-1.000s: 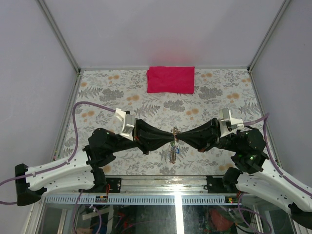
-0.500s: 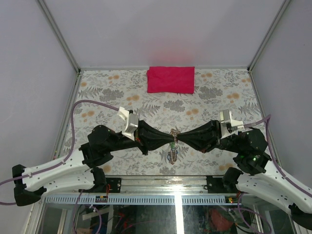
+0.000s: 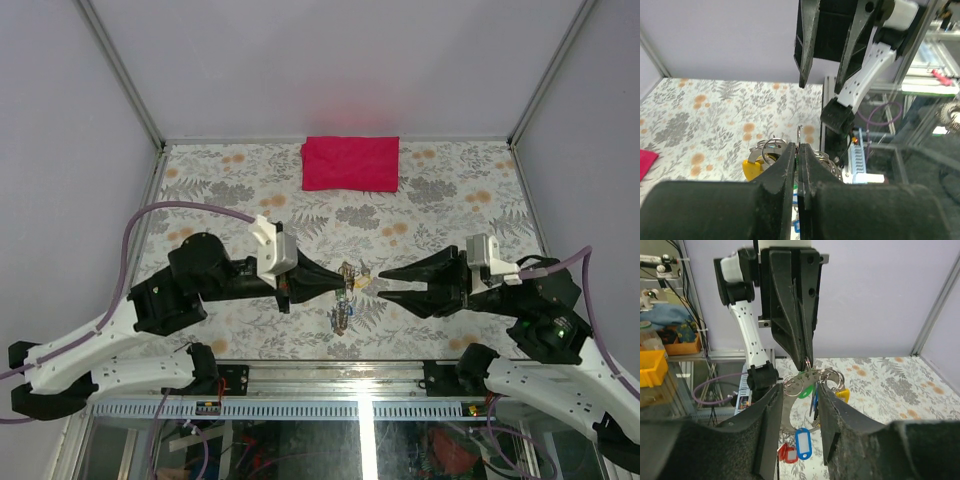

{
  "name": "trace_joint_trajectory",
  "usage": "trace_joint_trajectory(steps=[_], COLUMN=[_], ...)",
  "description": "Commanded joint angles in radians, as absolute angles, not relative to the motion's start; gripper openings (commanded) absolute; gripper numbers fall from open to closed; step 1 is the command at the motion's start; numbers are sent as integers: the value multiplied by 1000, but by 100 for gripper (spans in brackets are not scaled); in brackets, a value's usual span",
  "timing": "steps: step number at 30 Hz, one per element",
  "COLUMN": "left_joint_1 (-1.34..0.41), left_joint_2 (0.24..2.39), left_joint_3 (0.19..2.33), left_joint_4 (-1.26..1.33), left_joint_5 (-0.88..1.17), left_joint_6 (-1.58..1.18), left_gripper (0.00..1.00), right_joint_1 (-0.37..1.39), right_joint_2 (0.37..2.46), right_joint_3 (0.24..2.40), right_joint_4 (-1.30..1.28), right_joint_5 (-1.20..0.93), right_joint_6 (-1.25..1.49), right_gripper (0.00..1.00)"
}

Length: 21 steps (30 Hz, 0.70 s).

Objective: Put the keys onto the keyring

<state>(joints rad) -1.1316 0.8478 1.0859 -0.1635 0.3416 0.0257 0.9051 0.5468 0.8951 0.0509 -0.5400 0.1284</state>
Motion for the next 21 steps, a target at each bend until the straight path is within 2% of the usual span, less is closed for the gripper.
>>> trace_joint_trajectory(steps=[1, 7, 21], left_joint_1=[-1133, -1133, -1136], left_joint_2=[918, 981, 1079], left_joint_3=[1254, 1377, 1530], left_joint_4=[-448, -603, -794], left_joint_5=[354, 339, 330], left_joint_6=[193, 292, 372], left_gripper=[0, 0, 0], right_joint_1=[902, 902, 903], right_joint_2=[603, 666, 759], right_joint_3=[990, 1029, 1019], right_joint_4=[-134, -197, -89], right_joint_5=[-584, -619, -633], right_joint_6=[0, -35, 13], right_gripper=[41, 44, 44])
